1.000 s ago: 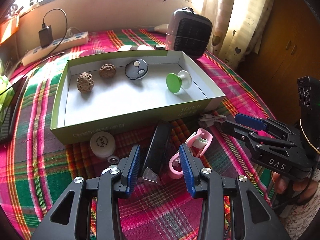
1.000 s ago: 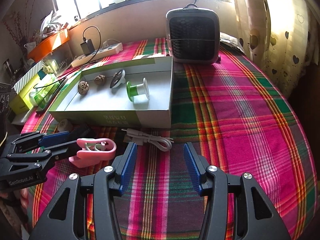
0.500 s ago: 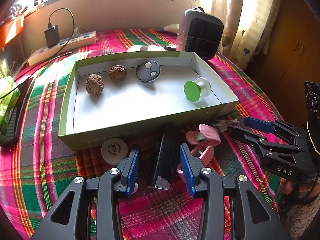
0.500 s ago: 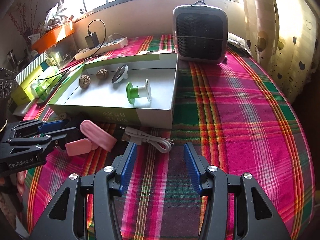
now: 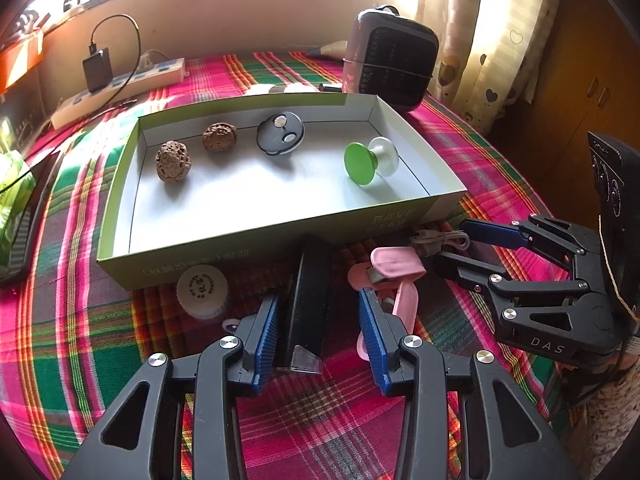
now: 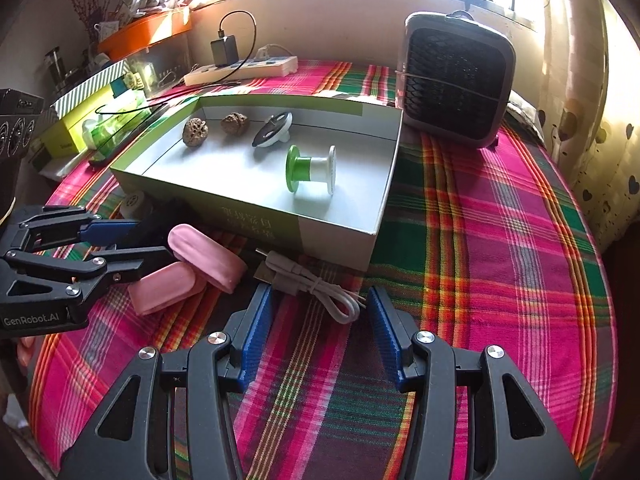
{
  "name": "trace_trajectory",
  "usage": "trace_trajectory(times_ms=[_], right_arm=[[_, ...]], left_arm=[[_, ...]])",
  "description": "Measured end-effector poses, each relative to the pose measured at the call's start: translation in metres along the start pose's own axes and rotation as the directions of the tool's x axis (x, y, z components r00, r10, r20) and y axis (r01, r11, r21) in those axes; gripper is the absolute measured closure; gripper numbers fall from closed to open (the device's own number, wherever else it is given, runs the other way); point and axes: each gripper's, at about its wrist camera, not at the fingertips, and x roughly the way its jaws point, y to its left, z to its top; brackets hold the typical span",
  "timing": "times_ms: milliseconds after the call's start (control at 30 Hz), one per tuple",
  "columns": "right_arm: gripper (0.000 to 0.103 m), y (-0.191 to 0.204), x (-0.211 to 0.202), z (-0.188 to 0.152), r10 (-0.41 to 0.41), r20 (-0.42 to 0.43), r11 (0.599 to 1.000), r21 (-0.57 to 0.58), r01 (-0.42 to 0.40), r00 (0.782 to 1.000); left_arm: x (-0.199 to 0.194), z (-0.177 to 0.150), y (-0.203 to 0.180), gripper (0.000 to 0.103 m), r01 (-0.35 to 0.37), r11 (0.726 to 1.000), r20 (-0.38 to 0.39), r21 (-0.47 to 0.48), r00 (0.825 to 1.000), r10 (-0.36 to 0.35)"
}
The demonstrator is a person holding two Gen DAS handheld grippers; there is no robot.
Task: Organize objects
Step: 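Move the left gripper to the black flashlight while the right gripper approaches the white USB cable, then close the left gripper on the flashlight while the right gripper closes on the cable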
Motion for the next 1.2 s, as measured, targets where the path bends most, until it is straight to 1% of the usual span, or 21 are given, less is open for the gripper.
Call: trace_trajectory(times_ms=[33, 67, 100, 167, 233, 367, 433, 500, 600, 700, 767, 833, 1000, 1133, 1200], right_arm=[[0.054, 0.000, 0.000, 0.000, 0.006, 0.001, 1.000, -0.003, -0.006, 1.000], [0.060, 0.001, -0.001, 0.000, 0.008, 0.001, 1.000, -0.012, -0.008, 1.000], [0.062, 0.001, -0.001, -0.001, 0.005, 0.001, 1.000, -0.022, -0.005, 1.000], [0.075, 0.000, -0.003, -0.002, 0.012, 0.003, 1.000, -0.028, -0.012, 1.000], [0.083, -0.001, -0.004, -0.004, 0.011, 0.005, 1.000, -0.026, -0.011, 1.000], [0.092, -0.002, -0.009, -0.007, 0.015, 0.012, 0.999, -0.040, -0.015, 1.000], [0.092, -0.001, -0.010, -0.008, 0.026, 0.006, 0.998, -0.052, -0.025, 1.000], [0.092, -0.001, -0.011, -0.008, 0.037, 0.010, 0.998, -0.060, -0.036, 0.999], [0.092, -0.003, -0.012, -0.004, 0.052, 0.023, 0.997, -0.060, -0.050, 0.998], [0.081, -0.001, -0.008, -0.001, 0.058, 0.018, 0.996, -0.072, -0.057, 0.998], [0.066, 0.002, -0.006, 0.001, 0.054, 0.015, 0.994, -0.097, -0.052, 0.998], [0.060, 0.005, -0.003, 0.003, 0.059, 0.007, 0.991, -0.120, -0.058, 0.998], [0.060, 0.011, 0.008, 0.009, 0.040, -0.019, 0.987, -0.157, -0.042, 0.999], [0.060, 0.013, 0.011, 0.010, 0.049, -0.019, 0.986, -0.159, -0.052, 0.999], [0.063, 0.013, 0.010, 0.009, 0.059, -0.014, 0.986, -0.155, -0.060, 0.998]], left_arm=[[0.000, 0.000, 0.000, 0.065, -0.001, 1.000, 0.000, -0.003, 1.000, 0.001], [0.000, 0.000, 0.000, 0.065, 0.000, 1.000, -0.001, -0.006, 1.000, 0.000], [0.000, 0.000, 0.000, 0.065, -0.001, 1.000, -0.001, -0.009, 1.000, 0.001], [0.000, 0.000, 0.000, 0.066, 0.006, 1.000, -0.006, -0.022, 1.000, -0.006], [0.001, -0.001, -0.002, 0.066, 0.016, 1.000, -0.009, -0.023, 1.000, -0.016], [0.001, -0.002, -0.005, 0.066, -0.001, 1.000, -0.010, -0.022, 1.000, 0.000], [0.000, -0.002, -0.005, 0.066, -0.010, 0.999, -0.010, -0.032, 1.000, 0.009], [-0.001, -0.003, -0.005, 0.066, -0.035, 0.999, -0.010, -0.027, 0.999, 0.035], [-0.002, -0.005, -0.004, 0.066, -0.041, 0.998, -0.008, -0.042, 0.999, 0.041], [-0.002, -0.006, -0.002, 0.066, -0.050, 0.998, -0.004, -0.049, 0.999, 0.050], [-0.002, -0.006, -0.002, 0.066, -0.052, 0.997, -0.004, -0.054, 0.999, 0.052], [-0.002, -0.006, -0.002, 0.066, -0.057, 0.997, -0.004, -0.054, 0.998, 0.057], [0.000, -0.003, -0.002, 0.066, -0.069, 0.996, -0.002, -0.049, 0.998, 0.069], [0.002, -0.001, -0.001, 0.066, -0.072, 0.996, 0.000, -0.044, 0.997, 0.072], [0.002, -0.001, 0.000, 0.066, -0.068, 0.997, 0.001, -0.045, 0.998, 0.068]])
